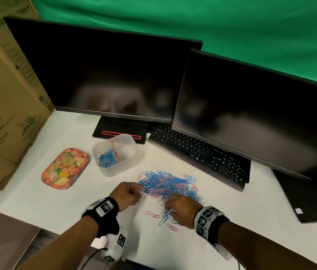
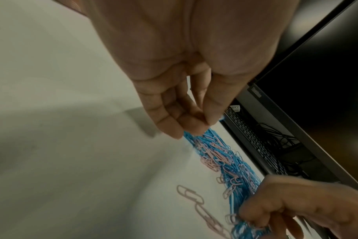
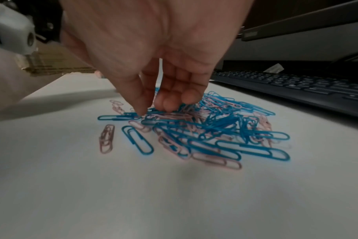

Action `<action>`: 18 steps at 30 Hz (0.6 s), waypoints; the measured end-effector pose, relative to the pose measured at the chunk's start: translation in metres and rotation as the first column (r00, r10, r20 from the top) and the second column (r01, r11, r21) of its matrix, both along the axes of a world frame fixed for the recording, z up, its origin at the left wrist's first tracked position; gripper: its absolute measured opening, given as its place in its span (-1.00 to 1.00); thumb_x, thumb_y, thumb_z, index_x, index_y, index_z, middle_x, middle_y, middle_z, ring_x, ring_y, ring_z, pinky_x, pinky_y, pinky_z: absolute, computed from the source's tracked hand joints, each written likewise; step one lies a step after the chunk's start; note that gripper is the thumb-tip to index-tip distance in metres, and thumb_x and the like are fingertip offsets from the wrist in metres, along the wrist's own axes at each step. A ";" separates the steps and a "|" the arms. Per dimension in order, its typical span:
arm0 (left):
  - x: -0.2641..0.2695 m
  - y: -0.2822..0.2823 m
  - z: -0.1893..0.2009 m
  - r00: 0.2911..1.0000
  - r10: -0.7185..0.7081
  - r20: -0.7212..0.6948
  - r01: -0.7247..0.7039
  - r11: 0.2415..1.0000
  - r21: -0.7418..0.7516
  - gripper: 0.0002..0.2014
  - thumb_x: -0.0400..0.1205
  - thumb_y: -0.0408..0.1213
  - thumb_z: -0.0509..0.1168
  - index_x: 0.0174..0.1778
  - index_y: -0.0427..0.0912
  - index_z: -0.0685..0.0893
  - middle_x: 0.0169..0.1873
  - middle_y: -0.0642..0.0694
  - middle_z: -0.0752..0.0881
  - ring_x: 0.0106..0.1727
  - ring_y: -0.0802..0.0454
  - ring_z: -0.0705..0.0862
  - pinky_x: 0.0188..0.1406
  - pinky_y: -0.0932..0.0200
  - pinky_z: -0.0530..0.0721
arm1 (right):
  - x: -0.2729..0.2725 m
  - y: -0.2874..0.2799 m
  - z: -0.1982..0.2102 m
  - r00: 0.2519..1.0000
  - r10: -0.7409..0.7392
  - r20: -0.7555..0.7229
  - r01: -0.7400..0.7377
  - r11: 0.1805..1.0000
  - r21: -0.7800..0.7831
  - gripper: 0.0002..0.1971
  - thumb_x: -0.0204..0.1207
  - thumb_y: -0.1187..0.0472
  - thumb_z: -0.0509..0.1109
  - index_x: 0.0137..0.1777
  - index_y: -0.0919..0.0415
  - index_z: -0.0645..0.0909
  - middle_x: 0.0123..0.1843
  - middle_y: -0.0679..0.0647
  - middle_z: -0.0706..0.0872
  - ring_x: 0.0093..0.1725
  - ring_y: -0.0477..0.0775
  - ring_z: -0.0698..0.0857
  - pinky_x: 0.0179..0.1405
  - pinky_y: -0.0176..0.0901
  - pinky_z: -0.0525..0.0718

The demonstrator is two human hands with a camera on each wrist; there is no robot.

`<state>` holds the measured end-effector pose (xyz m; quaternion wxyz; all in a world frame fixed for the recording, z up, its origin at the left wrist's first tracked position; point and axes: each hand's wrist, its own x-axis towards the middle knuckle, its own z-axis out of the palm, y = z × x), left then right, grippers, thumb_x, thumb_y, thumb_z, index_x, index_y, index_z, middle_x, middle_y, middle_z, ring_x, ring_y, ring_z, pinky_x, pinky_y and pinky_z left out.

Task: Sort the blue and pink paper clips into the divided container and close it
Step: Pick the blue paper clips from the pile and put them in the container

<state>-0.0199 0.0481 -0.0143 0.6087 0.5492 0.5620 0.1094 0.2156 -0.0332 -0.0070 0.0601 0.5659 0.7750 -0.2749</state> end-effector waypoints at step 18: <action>0.019 -0.004 0.012 0.986 0.132 0.106 -0.126 0.990 -0.062 -0.73 0.45 -0.56 0.47 -0.01 -0.25 0.63 -0.50 -0.12 0.68 -0.48 0.01 0.66 -0.39 0.21 0.68 | -0.004 0.012 0.006 0.966 -0.231 -0.119 0.234 0.972 0.006 -0.82 0.61 0.26 0.14 0.03 0.14 0.58 0.02 0.11 0.67 -0.06 0.09 0.56 -0.09 -0.18 0.50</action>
